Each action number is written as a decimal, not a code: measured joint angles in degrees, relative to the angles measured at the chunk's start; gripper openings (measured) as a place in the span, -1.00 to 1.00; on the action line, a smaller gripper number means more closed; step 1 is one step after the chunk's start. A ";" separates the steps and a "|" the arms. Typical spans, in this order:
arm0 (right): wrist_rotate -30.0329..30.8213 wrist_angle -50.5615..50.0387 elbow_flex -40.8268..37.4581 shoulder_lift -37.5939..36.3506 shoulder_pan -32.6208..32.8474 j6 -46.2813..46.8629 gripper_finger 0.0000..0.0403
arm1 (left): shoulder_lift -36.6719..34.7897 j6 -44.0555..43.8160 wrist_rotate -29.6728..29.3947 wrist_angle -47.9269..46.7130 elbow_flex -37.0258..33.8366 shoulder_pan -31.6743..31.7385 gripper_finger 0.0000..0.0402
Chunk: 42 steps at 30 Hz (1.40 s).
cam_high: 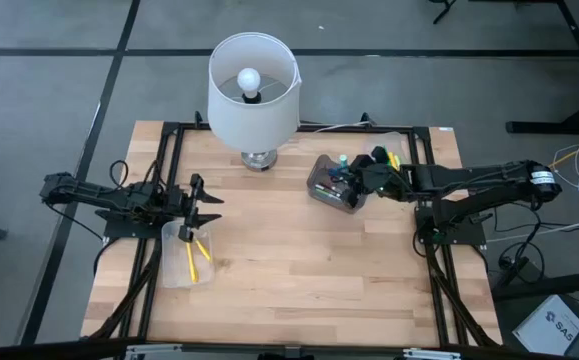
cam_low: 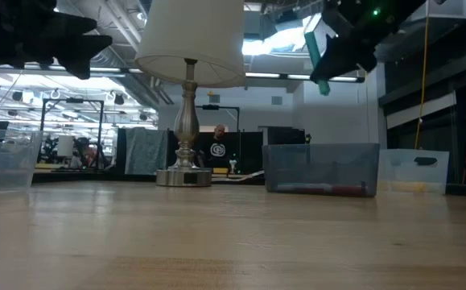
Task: Pick & Place Markers
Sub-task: Put the light blue highlighter pen into the right transparent bin, then return to Home Position
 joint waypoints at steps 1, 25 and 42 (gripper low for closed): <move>-0.03 -1.24 0.01 -0.28 -0.46 0.57 -0.66 | -1.18 -0.25 0.47 -0.59 -0.33 0.10 -0.10; 2.88 -20.81 -9.94 -1.02 -22.31 17.77 -0.63 | -10.82 -1.48 1.55 -15.34 -0.33 7.24 -0.12; 2.39 -21.91 -10.86 -1.02 -23.78 14.97 -0.04 | -10.84 -4.50 -5.95 -15.62 -0.33 7.45 -0.11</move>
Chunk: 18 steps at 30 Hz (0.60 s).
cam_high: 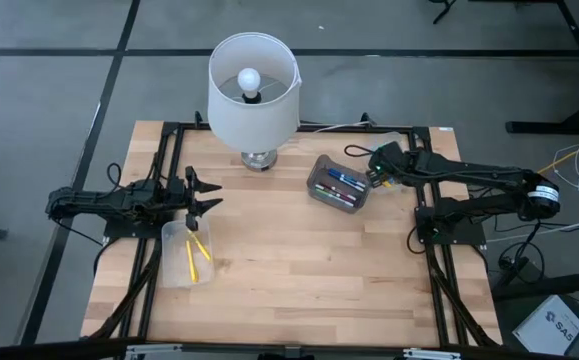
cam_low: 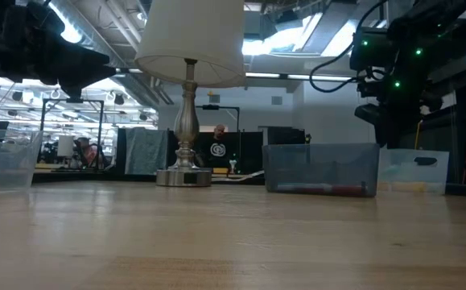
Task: Pick & Place Markers
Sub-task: Return to Home Position
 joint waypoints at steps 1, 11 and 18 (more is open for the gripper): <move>-0.03 0.00 0.00 -0.01 0.00 -0.86 0.00 | 0.00 0.00 0.00 -0.01 0.00 0.00 -0.10; -9.12 0.79 0.00 -0.06 0.43 -2.13 0.12 | 0.00 0.00 0.06 -0.01 0.00 0.00 -0.12; -9.98 17.18 -2.86 -5.18 7.61 -12.55 0.12 | 0.00 0.01 0.07 -0.01 0.00 0.00 -0.10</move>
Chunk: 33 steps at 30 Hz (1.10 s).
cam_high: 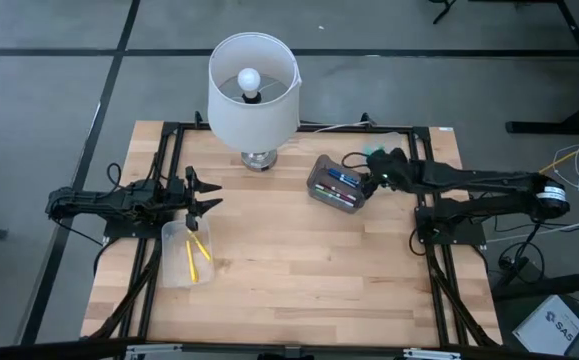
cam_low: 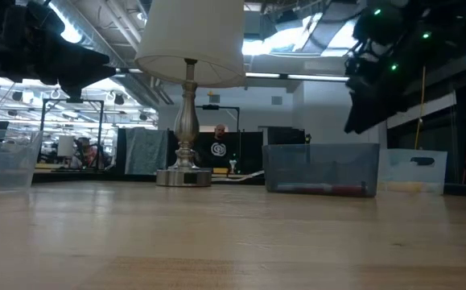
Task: Pick & Place Markers
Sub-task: Return to Home Position
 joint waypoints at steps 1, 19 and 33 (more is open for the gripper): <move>-0.82 2.91 -1.38 -1.40 0.72 -0.95 0.12 | 0.00 0.01 0.00 0.02 0.00 0.00 -0.11; -32.75 52.45 -31.36 -27.71 4.33 -1.52 0.12 | 0.00 0.01 0.02 0.02 0.00 0.00 -0.11; -43.05 54.28 -35.02 -46.39 4.33 -8.39 0.13 | 0.00 0.01 0.02 0.02 0.00 0.00 -0.11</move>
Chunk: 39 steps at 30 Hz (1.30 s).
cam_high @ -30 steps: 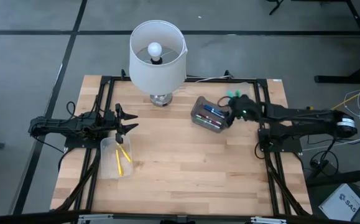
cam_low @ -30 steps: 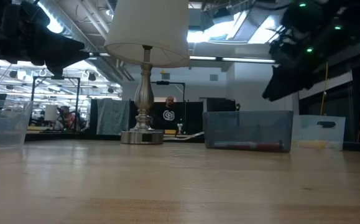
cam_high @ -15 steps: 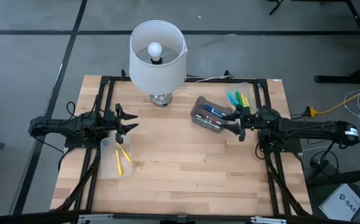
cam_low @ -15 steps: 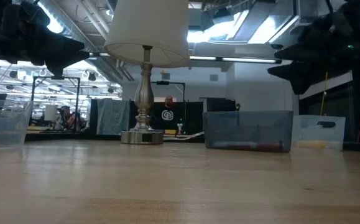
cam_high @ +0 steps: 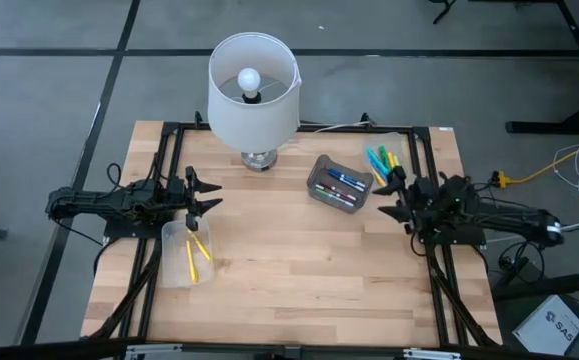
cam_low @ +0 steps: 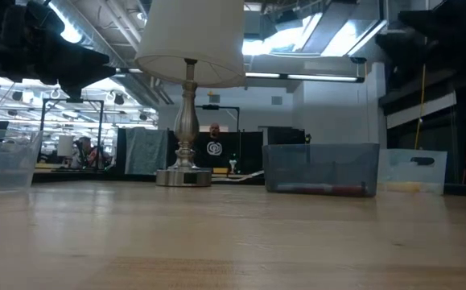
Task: Pick & Place Markers
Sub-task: Return to Home Position
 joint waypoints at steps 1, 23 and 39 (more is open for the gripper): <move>-0.32 -0.89 0.00 -1.02 0.00 -1.81 0.13 | 0.00 0.00 0.00 0.00 0.00 0.00 -0.11; 22.22 -23.47 0.04 -9.96 0.13 -17.79 0.12 | 0.00 0.00 0.22 0.02 0.00 0.00 -0.12; 21.60 -23.70 0.04 -9.81 0.13 -8.01 0.12 | 0.00 0.00 0.41 0.02 0.00 0.00 -0.12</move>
